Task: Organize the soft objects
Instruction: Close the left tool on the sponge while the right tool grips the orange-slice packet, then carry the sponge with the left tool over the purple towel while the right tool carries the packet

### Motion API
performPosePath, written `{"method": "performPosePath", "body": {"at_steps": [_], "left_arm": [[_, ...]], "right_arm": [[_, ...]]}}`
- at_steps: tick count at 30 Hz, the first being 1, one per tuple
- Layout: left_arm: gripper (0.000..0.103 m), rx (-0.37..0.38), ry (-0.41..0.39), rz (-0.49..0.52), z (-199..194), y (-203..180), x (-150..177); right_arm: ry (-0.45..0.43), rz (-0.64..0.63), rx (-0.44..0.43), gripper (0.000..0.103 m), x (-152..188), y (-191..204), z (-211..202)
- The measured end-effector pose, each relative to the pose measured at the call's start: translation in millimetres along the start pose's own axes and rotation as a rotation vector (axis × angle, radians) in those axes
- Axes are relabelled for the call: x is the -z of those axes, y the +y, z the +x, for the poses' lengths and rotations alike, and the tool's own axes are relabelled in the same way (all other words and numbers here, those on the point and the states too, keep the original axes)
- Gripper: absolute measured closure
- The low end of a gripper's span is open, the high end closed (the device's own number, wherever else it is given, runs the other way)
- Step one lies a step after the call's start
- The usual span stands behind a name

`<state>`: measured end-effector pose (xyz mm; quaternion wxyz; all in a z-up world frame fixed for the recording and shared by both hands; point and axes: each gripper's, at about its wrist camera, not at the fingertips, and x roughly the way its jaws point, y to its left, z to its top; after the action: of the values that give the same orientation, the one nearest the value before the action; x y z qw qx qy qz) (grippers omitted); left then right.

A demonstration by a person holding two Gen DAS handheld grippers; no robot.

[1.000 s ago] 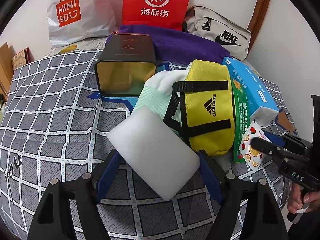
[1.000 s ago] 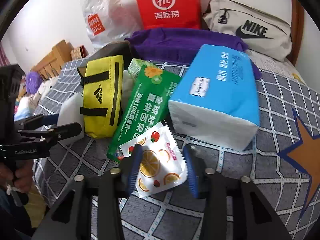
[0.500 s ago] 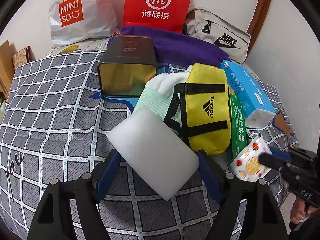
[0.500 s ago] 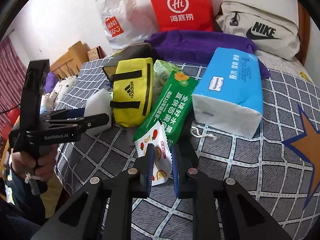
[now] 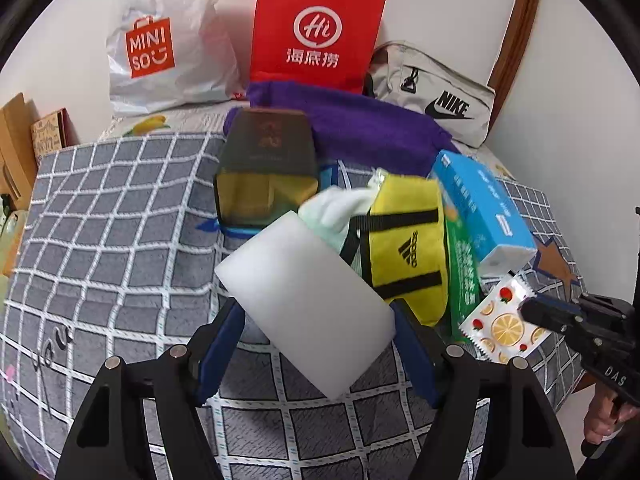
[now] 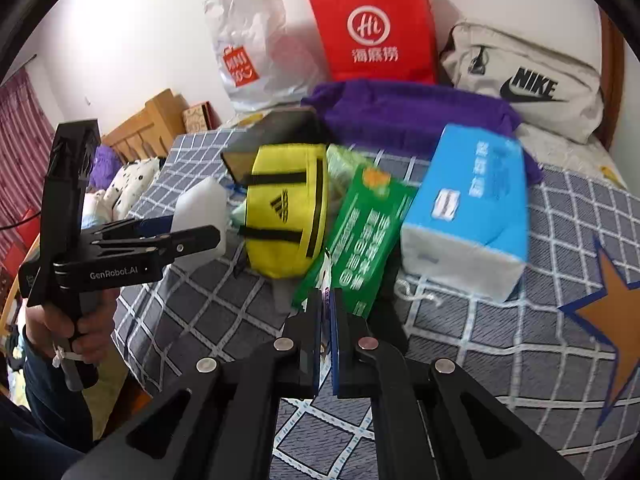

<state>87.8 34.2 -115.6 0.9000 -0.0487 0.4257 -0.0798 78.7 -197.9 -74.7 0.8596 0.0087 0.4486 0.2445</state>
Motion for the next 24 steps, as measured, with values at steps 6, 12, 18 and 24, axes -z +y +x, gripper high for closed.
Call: {"method": "performPosePath", "body": {"at_steps": [6,12,18,24], "left_arm": [[0.031,-0.026,-0.021,-0.005,-13,4,-17],[0.031,-0.046,-0.032,0.008,-18,6,-38],[0.031,-0.070,-0.041,0.019,-18,8,-67],[0.031,-0.092,-0.053,0.016,-10,12,-103]], "right_arm": [[-0.040,0.021,0.015,0.099,-21,-5,-17],[-0.078,0.037,0.025,0.099,-44,-12,-29],[-0.104,0.044,0.047,0.099,-72,-24,-29],[-0.133,0.044,0.077,0.099,-107,-44,-23]]}}
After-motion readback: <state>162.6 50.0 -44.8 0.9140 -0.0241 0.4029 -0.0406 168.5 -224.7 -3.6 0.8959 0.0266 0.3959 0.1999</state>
